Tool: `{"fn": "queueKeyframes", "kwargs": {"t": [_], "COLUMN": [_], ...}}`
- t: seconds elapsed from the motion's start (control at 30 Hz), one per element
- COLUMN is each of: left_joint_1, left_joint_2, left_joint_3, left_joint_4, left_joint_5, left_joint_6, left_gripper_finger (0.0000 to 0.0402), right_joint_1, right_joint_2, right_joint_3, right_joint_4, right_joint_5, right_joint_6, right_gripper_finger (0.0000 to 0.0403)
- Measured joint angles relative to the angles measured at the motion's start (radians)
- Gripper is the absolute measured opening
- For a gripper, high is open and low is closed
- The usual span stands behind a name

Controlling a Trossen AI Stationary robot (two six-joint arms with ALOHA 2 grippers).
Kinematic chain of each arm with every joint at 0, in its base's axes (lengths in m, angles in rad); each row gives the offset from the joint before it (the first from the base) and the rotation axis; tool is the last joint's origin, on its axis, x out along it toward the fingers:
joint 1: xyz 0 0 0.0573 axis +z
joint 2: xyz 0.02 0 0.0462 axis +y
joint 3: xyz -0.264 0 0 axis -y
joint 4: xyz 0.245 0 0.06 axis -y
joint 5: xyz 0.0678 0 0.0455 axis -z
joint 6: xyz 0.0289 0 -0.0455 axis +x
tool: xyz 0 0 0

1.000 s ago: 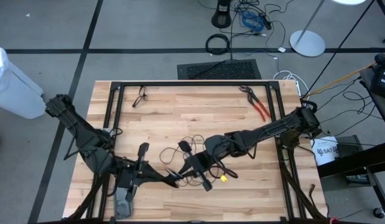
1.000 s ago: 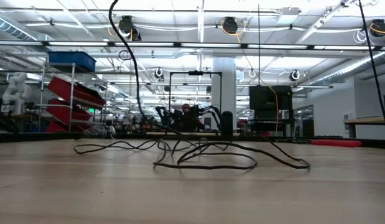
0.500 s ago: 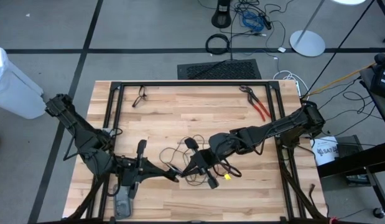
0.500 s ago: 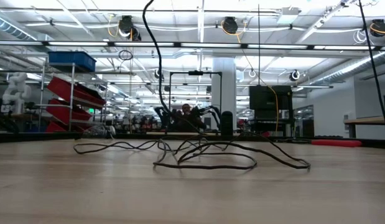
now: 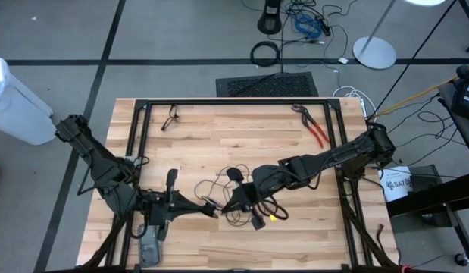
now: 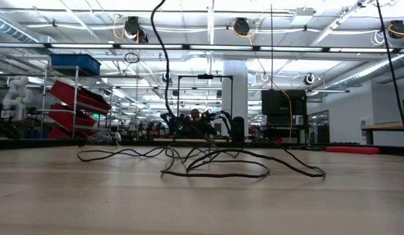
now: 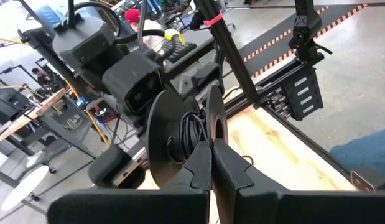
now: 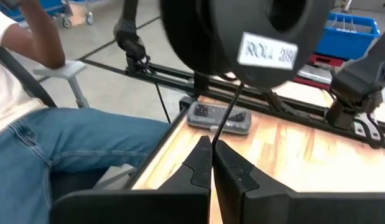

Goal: Coil cords
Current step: Coil the black wire onto the spool

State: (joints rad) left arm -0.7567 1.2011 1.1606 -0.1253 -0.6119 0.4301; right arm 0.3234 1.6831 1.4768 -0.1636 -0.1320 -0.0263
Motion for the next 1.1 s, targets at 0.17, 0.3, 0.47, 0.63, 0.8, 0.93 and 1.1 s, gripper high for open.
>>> {"fn": "queueKeyframes", "kwargs": {"t": [0.17, 0.3, 0.47, 0.63, 0.8, 0.93, 1.1], "left_joint_1": [-0.001, -0.004, -0.008, -0.029, -0.057, -0.075, -0.087], "left_joint_2": [-0.002, -0.018, -0.038, -0.064, -0.077, -0.079, -0.080], "left_joint_3": [0.000, 0.005, 0.005, 0.005, 0.004, 0.003, 0.003], "left_joint_4": [-0.016, -0.018, -0.041, -0.054, -0.075, -0.079, -0.080], "left_joint_5": [-0.007, -0.053, -0.060, -0.059, -0.089, -0.100, -0.103], "left_joint_6": [-0.004, -0.006, -0.035, -0.058, -0.059, -0.058, -0.058], "left_gripper_finger": [0.0002, 0.0002, 0.0002, 0.0002, 0.0002, 0.0002, 0.0002], "right_joint_1": [-0.019, -0.040, -0.076, -0.103, -0.116, -0.119, -0.119], "right_joint_2": [0.040, 0.091, 0.142, 0.186, 0.194, 0.193, 0.192], "right_joint_3": [-0.002, -0.008, -0.006, -0.007, -0.005, -0.005, -0.004], "right_joint_4": [0.003, 0.003, 0.039, 0.088, 0.090, 0.080, 0.077], "right_joint_5": [-0.010, -0.016, -0.045, -0.059, -0.061, -0.083, -0.086], "right_joint_6": [-0.003, -0.004, -0.003, -0.017, -0.022, -0.027, -0.024], "right_gripper_finger": [0.0002, 0.0019, 0.0045, 0.0063, 0.0065, 0.0055, 0.0024]}}
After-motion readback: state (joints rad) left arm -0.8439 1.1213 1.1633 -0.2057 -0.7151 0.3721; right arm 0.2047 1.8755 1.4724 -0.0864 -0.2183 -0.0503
